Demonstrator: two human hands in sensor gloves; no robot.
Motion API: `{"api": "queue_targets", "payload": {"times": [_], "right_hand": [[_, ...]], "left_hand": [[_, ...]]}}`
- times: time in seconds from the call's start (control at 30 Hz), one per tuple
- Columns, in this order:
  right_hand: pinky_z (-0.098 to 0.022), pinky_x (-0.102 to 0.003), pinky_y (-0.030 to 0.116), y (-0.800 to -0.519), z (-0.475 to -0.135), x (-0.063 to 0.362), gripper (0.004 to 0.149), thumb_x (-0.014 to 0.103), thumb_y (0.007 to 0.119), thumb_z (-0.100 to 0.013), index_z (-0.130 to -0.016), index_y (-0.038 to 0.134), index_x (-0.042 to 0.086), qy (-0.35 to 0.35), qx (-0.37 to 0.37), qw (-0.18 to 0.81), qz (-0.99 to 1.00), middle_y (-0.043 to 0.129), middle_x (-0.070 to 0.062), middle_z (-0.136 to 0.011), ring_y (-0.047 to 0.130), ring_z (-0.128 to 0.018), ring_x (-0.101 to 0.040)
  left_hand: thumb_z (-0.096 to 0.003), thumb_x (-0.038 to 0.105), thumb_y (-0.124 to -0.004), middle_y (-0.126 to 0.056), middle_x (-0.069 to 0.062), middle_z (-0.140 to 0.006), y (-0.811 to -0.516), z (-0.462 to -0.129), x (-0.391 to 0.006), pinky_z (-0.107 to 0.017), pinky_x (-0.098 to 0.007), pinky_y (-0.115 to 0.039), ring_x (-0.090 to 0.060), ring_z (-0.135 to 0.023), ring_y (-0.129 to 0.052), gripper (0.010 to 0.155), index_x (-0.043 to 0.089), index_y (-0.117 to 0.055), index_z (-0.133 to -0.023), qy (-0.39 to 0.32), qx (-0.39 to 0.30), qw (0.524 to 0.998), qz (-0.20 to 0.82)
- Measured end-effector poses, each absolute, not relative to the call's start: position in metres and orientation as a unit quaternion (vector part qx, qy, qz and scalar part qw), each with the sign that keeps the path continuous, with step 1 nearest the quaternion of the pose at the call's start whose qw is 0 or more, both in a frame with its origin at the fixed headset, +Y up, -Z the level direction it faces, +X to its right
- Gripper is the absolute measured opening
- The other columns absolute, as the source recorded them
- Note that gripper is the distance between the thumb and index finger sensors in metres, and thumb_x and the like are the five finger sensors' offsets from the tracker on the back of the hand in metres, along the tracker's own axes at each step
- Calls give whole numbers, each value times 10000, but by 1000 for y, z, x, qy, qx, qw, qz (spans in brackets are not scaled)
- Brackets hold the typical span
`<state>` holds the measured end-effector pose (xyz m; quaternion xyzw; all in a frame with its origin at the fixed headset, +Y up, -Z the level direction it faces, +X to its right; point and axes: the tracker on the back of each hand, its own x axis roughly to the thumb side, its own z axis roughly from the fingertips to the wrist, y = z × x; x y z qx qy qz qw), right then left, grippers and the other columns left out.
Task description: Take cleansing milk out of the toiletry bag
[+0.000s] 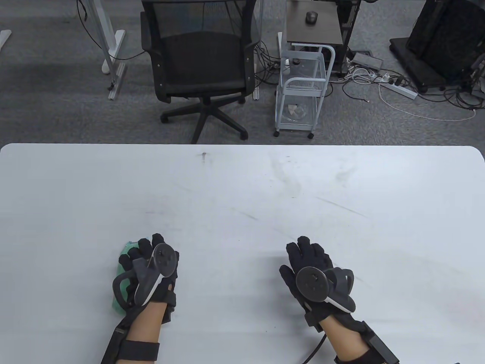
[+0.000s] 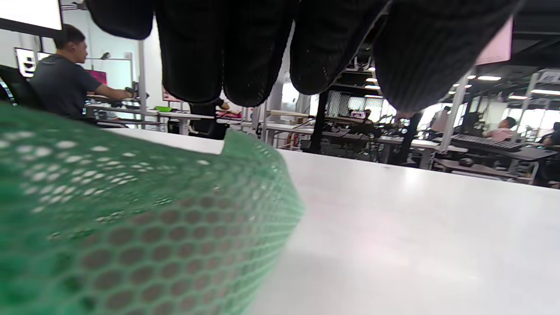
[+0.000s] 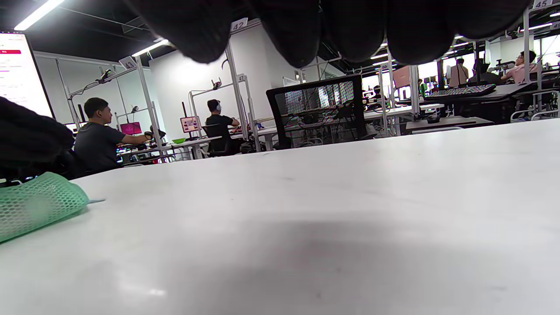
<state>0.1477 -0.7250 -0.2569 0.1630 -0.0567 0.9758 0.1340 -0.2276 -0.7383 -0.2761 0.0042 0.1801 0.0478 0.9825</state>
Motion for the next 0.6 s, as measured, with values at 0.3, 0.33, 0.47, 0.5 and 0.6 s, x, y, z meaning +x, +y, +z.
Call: {"api": "queue_targets", "payload": {"times": [0.3, 0.33, 0.47, 0.5, 0.6], "right_hand": [[-596, -760, 592, -726, -256, 147, 636, 405, 783, -587, -1059, 688, -10, -54, 163, 134, 976, 588, -391, -1125, 648, -871, -741], [-597, -758, 593, -726, -256, 147, 636, 405, 783, -587, -1059, 688, -10, -54, 164, 133, 976, 588, -391, -1125, 656, -869, -739], [-597, -759, 594, -726, -256, 147, 634, 405, 783, -587, -1058, 690, -10, -52, 164, 133, 976, 589, -391, -1125, 653, -869, -740], [-597, -758, 593, -726, -256, 147, 633, 404, 782, -588, -1058, 689, -11, -52, 164, 133, 976, 589, -390, -1125, 652, -871, -738], [-598, -758, 593, -726, -256, 147, 632, 404, 782, -588, -1056, 692, -11, -51, 164, 133, 976, 590, -391, -1124, 652, -870, -739]], "left_hand": [[-497, 548, -865, -668, -202, -1185, -751, -281, -248, -742, -702, -494, -541, -1019, -718, 758, 204, -617, -1125, 238, -38, 970, 37], [-497, 548, -865, -663, -203, -1188, -752, -282, -249, -742, -703, -491, -541, -1023, -712, 764, 202, -607, -1127, 243, -42, 969, 35], [-497, 551, -868, -648, -207, -1193, -756, -283, -255, -744, -703, -484, -543, -1029, -699, 786, 194, -581, -1135, 258, -60, 964, 35], [-497, 551, -869, -649, -207, -1193, -757, -283, -256, -744, -704, -483, -545, -1028, -697, 789, 191, -578, -1137, 261, -65, 962, 36], [-494, 552, -875, -664, -210, -1184, -759, -283, -258, -743, -703, -488, -544, -1024, -704, 798, 173, -583, -1132, 273, -76, 958, 34]]}}
